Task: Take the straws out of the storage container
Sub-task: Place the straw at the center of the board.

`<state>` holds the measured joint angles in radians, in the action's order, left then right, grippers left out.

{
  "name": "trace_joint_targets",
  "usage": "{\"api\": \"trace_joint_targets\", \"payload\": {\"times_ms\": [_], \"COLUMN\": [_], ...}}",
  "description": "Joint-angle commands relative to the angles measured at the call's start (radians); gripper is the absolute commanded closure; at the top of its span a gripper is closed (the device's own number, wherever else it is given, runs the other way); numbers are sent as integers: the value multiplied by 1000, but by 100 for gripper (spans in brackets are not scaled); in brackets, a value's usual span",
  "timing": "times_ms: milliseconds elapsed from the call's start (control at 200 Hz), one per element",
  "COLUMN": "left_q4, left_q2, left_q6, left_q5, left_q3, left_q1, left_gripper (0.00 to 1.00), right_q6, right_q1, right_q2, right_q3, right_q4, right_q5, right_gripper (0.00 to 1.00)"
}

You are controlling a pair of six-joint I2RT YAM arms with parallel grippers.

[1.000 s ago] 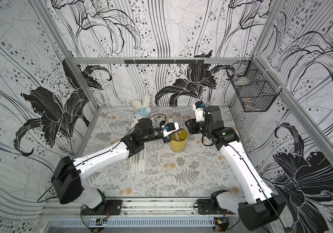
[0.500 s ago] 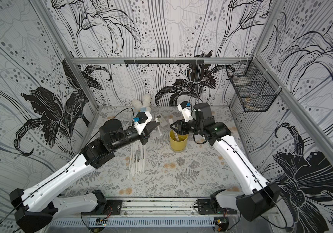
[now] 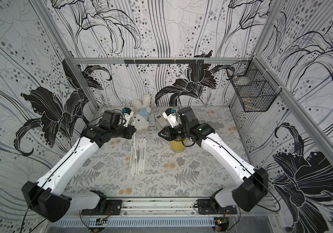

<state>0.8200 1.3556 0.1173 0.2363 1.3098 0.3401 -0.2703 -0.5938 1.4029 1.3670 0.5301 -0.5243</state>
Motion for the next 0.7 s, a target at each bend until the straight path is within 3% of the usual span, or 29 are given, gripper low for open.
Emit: {"api": "trace_joint_targets", "payload": {"times_ms": [0, 356, 691], "left_q4": [103, 156, 144], "left_q2": [76, 315, 420], "left_q6": [15, -60, -77], "left_q5": [190, 278, 284], "left_q3": [-19, 26, 38], "left_q1": [-42, -105, -152], "left_gripper": [100, 100, 97], "right_q6": [2, 72, 86], "right_q1": [-5, -5, -4], "right_q2": [13, 43, 44], "right_q3": [-25, -48, -64], "right_q4": [-23, 1, -13], "right_q5": [-9, 34, 72], "right_gripper": [67, 68, 68]}}
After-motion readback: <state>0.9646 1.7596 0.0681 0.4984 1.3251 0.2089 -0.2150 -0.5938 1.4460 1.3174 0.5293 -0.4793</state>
